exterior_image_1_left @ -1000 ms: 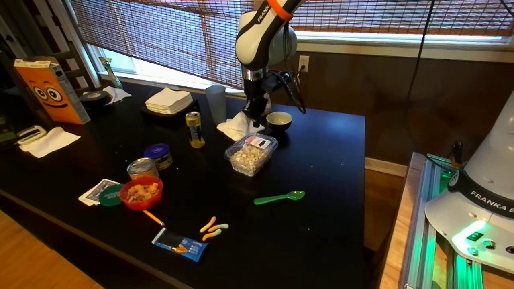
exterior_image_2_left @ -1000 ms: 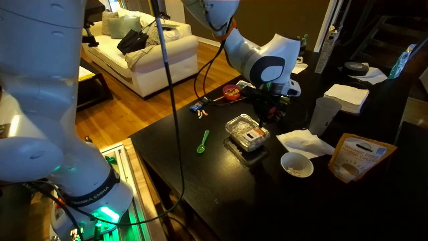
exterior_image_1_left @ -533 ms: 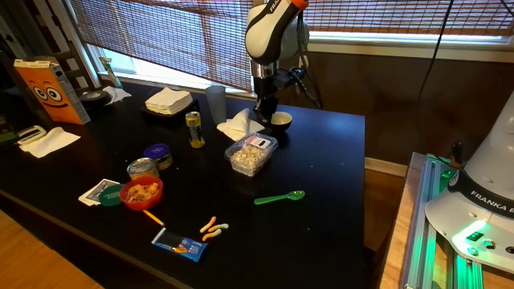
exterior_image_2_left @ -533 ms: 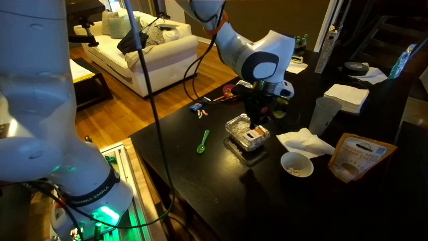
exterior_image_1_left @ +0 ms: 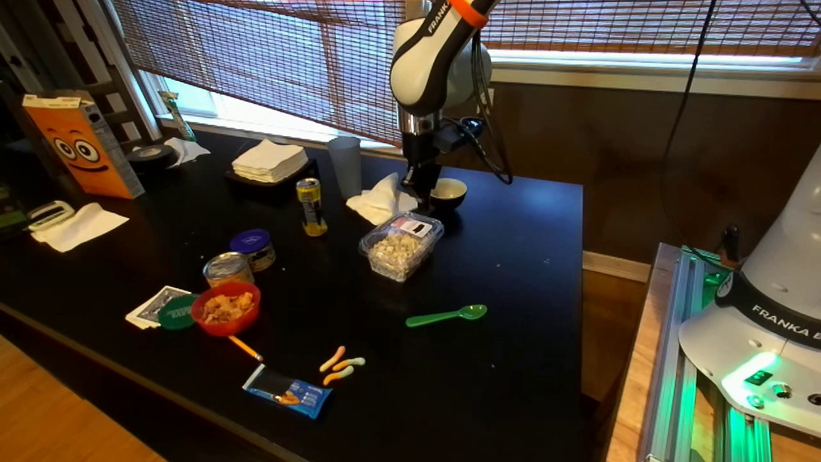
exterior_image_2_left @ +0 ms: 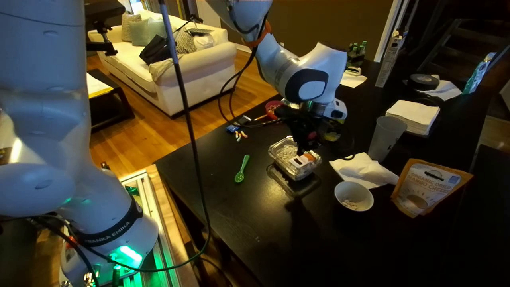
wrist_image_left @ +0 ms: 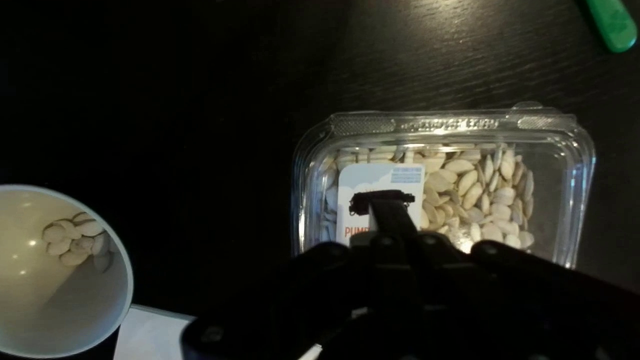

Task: Move the lunchbox to the right

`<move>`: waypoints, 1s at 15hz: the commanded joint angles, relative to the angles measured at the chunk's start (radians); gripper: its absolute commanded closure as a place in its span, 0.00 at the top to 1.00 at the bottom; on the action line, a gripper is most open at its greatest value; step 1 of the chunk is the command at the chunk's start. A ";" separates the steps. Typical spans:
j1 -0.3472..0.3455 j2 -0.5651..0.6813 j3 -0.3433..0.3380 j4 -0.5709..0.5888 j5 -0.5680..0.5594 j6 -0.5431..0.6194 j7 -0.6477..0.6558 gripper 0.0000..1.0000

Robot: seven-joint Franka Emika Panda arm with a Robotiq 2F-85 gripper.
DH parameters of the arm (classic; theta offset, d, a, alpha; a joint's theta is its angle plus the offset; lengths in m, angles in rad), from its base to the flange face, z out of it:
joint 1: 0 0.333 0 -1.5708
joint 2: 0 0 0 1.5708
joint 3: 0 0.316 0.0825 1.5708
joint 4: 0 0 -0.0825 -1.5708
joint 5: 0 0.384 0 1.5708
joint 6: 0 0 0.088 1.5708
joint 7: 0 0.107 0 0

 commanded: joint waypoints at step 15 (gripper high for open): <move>0.001 0.066 0.006 -0.019 -0.008 0.093 0.010 0.00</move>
